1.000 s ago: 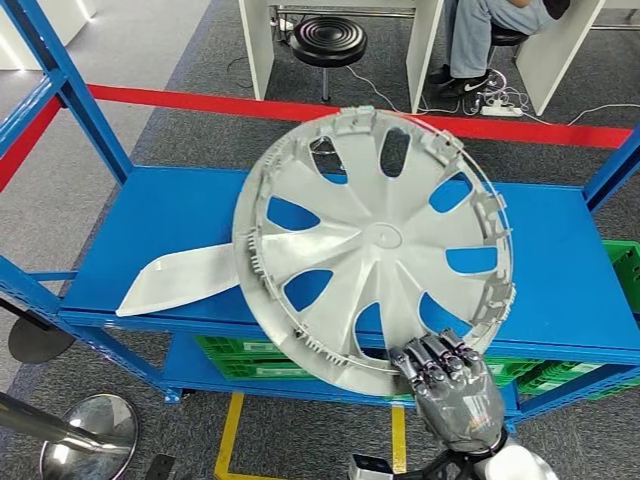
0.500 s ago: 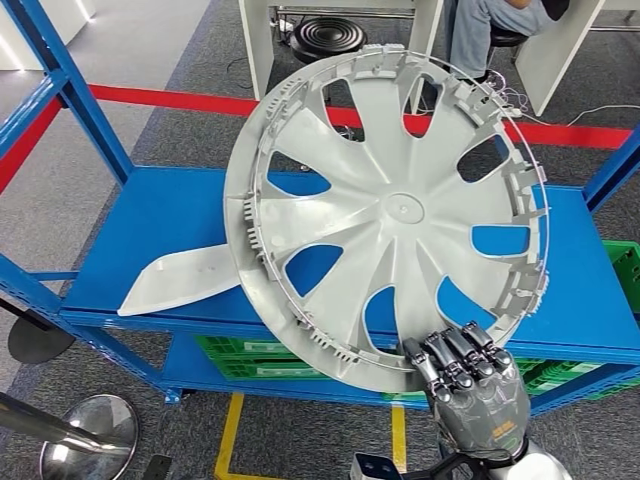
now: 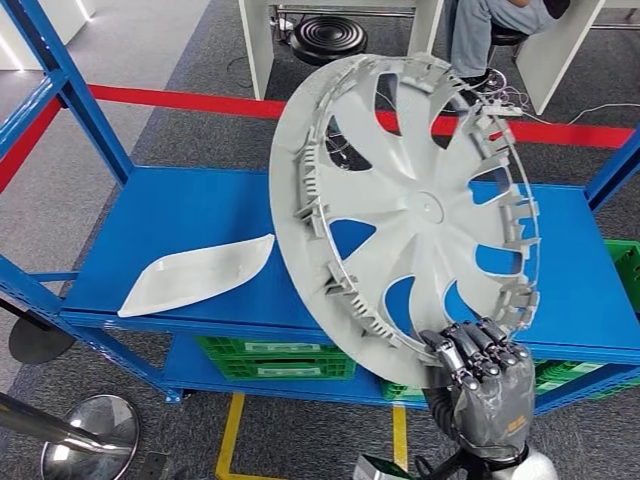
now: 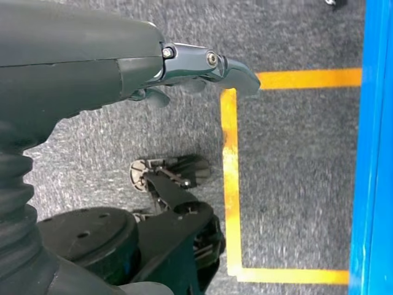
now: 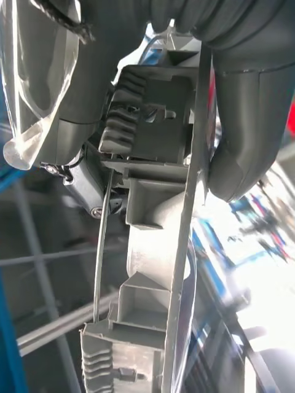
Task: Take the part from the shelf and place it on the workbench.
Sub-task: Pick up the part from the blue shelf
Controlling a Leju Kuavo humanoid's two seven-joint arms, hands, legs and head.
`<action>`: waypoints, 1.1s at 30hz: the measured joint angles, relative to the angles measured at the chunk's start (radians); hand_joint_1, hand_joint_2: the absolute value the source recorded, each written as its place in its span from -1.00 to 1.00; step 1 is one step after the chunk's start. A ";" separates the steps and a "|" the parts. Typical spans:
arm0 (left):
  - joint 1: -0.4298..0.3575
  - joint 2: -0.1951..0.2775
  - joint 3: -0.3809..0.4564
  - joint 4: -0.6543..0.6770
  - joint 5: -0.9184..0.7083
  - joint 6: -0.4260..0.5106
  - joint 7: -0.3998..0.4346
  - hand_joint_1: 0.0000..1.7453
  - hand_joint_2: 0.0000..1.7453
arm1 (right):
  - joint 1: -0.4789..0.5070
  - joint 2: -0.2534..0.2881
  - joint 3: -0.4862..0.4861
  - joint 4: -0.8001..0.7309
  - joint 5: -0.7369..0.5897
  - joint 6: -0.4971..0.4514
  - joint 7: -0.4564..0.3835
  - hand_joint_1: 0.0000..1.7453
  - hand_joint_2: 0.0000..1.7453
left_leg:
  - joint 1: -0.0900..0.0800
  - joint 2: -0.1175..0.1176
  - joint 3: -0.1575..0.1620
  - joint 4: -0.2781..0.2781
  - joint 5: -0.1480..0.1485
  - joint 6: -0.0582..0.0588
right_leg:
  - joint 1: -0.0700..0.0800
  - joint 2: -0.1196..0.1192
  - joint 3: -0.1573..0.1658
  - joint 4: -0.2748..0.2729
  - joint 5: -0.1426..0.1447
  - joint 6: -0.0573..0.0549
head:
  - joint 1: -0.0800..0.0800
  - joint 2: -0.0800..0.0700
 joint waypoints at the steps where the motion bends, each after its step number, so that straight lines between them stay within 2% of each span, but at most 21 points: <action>1: 0.001 0.000 0.000 0.000 0.002 0.006 0.005 -1.00 1.00 | 0.006 0.000 0.001 0.004 -0.041 0.000 -0.040 1.00 1.00 | -0.002 0.000 0.000 0.000 0.001 0.003 | -0.001 0.000 0.001 -0.001 0.002 0.004 | 0.000 0.000; 4: 0.003 0.000 -0.001 0.000 0.003 0.016 0.016 -1.00 1.00 | 0.025 0.000 0.000 0.013 -0.119 0.000 -0.125 1.00 1.00 | 0.004 0.001 0.008 -0.020 0.014 0.019 | -0.001 0.003 -0.006 0.014 -0.015 0.014 | 0.001 0.000; 5: 0.003 -0.001 -0.001 0.000 0.003 0.018 0.018 -1.00 1.00 | 0.029 0.000 -0.001 0.016 -0.134 0.000 -0.139 1.00 1.00 | 0.007 0.002 0.011 -0.028 0.018 0.024 | 0.000 0.006 -0.024 0.050 -0.038 0.015 | 0.003 0.000; 7: 0.004 -0.002 -0.002 0.000 0.004 0.018 0.021 -1.00 1.00 | 0.036 0.000 -0.003 0.023 -0.149 0.000 -0.152 1.00 1.00 | 0.009 0.002 0.012 -0.033 0.021 0.028 | -0.001 0.011 -0.089 0.177 -0.097 0.017 | 0.006 0.000; 8: 0.004 -0.002 -0.002 0.000 0.004 0.019 0.022 -1.00 1.00 | 0.040 0.000 -0.005 0.027 -0.152 0.000 -0.154 1.00 1.00 | 0.008 0.002 0.011 -0.033 0.021 0.027 | -0.001 0.011 -0.122 0.239 -0.115 0.019 | 0.007 0.000; 9: 0.005 -0.002 -0.002 0.000 0.005 0.019 0.023 -1.00 1.00 | 0.044 0.000 -0.006 0.031 -0.154 0.000 -0.155 1.00 1.00 | 0.008 0.001 0.011 -0.033 0.021 0.027 | -0.003 0.011 -0.146 0.275 -0.116 0.020 | 0.007 0.000; 10: 0.005 -0.002 -0.002 0.000 0.005 0.019 0.023 -1.00 1.00 | 0.048 0.000 -0.008 0.034 -0.156 0.000 -0.156 1.00 1.00 | 0.009 0.001 0.011 -0.032 0.020 0.026 | -0.004 0.011 -0.152 0.274 -0.095 0.022 | 0.007 0.000; 11: 0.005 -0.002 -0.002 0.000 0.006 0.020 0.024 -1.00 1.00 | 0.051 0.000 -0.009 0.037 -0.159 0.000 -0.159 1.00 1.00 | 0.010 0.000 0.011 -0.030 0.020 0.024 | -0.007 0.011 -0.139 0.235 -0.057 0.025 | 0.007 0.000; 13: 0.005 -0.002 -0.003 0.000 0.006 0.022 0.025 -1.00 1.00 | 0.054 0.000 -0.011 0.041 -0.163 0.000 -0.171 1.00 1.00 | 0.012 -0.003 0.007 -0.020 0.015 0.012 | -0.011 0.014 -0.083 0.111 0.012 0.032 | 0.009 0.000; 14: 0.004 -0.001 -0.003 0.000 0.007 0.023 0.026 -1.00 1.00 | 0.055 0.000 -0.013 0.042 -0.165 0.000 -0.178 1.00 1.00 | 0.011 -0.005 0.003 -0.013 0.014 0.005 | -0.012 0.018 -0.062 0.068 0.028 0.033 | 0.010 0.000; 16: 0.004 0.002 -0.004 0.000 0.007 0.026 0.026 -1.00 1.00 | 0.057 0.001 -0.018 0.044 -0.168 0.000 -0.191 1.00 1.00 | 0.008 -0.009 -0.007 -0.002 0.016 -0.007 | -0.012 0.025 -0.050 0.046 0.028 0.027 | 0.010 0.000; 18: 0.005 0.002 -0.006 0.000 0.007 0.029 0.028 -1.00 1.00 | 0.061 0.002 -0.024 0.044 -0.167 0.000 -0.202 1.00 1.00 | 0.009 -0.011 -0.014 0.005 0.015 -0.016 | -0.013 0.023 -0.059 0.045 0.030 0.014 | 0.007 0.000; 19: 0.005 0.002 -0.007 0.000 0.006 0.029 0.028 -1.00 1.00 | 0.063 0.004 -0.028 0.043 -0.165 0.000 -0.207 1.00 1.00 | 0.011 -0.009 -0.020 0.017 0.001 -0.020 | -0.013 0.021 -0.063 0.045 0.034 0.006 | 0.006 0.000; 21: 0.004 0.000 -0.010 0.000 0.004 0.030 0.030 -1.00 1.00 | 0.065 0.009 -0.034 0.043 -0.161 0.000 -0.221 1.00 1.00 | 0.015 -0.004 -0.049 0.092 -0.063 -0.030 | -0.011 0.015 -0.074 0.044 0.044 -0.009 | 0.002 0.000; 23: 0.002 -0.001 -0.014 0.000 0.003 0.031 0.030 -1.00 1.00 | 0.065 0.014 -0.040 0.043 -0.157 0.000 -0.233 1.00 1.00 | 0.016 -0.002 -0.089 0.216 -0.134 -0.035 | -0.005 0.009 -0.086 0.044 0.051 -0.020 | 0.000 0.000; 24: 0.002 -0.001 -0.016 0.000 0.003 0.031 0.031 -1.00 1.00 | 0.065 0.015 -0.043 0.043 -0.155 0.000 -0.238 1.00 1.00 | 0.017 -0.002 -0.098 0.259 -0.151 -0.034 | -0.002 0.007 -0.091 0.044 0.055 -0.024 | 0.000 0.000; 25: 0.002 -0.002 -0.019 0.000 0.003 0.031 0.032 -1.00 1.00 | 0.066 0.016 -0.047 0.043 -0.154 0.000 -0.242 1.00 1.00 | 0.016 -0.002 -0.091 0.270 -0.148 -0.031 | 0.002 0.005 -0.096 0.044 0.059 -0.027 | 0.000 0.000; 26: 0.002 -0.002 -0.022 0.000 0.003 0.031 0.032 -1.00 1.00 | 0.066 0.018 -0.050 0.043 -0.153 0.000 -0.247 1.00 1.00 | 0.015 -0.002 -0.067 0.242 -0.128 -0.026 | 0.005 0.003 -0.101 0.045 0.063 -0.028 | 0.000 0.000; 28: 0.001 -0.001 -0.026 0.000 0.003 0.032 0.032 -1.00 1.00 | 0.066 0.022 -0.054 0.043 -0.152 0.000 -0.254 1.00 1.00 | 0.009 -0.002 0.016 0.112 -0.074 -0.013 | 0.009 0.002 -0.106 0.044 0.071 -0.029 | 0.001 0.000; 30: -0.001 0.000 -0.028 0.000 0.003 0.034 0.032 -1.00 1.00 | 0.066 0.026 -0.057 0.042 -0.152 -0.001 -0.257 1.00 1.00 | 0.001 -0.002 0.076 0.006 -0.049 -0.004 | 0.010 0.000 -0.109 0.044 0.080 -0.023 | 0.001 0.000; 33: -0.003 0.001 -0.030 0.000 0.003 0.038 0.033 -1.00 1.00 | 0.067 0.030 -0.060 0.042 -0.153 -0.001 -0.259 1.00 1.00 | -0.003 -0.001 0.083 -0.032 -0.035 0.005 | 0.008 -0.002 -0.118 0.039 0.096 -0.005 | 0.001 0.000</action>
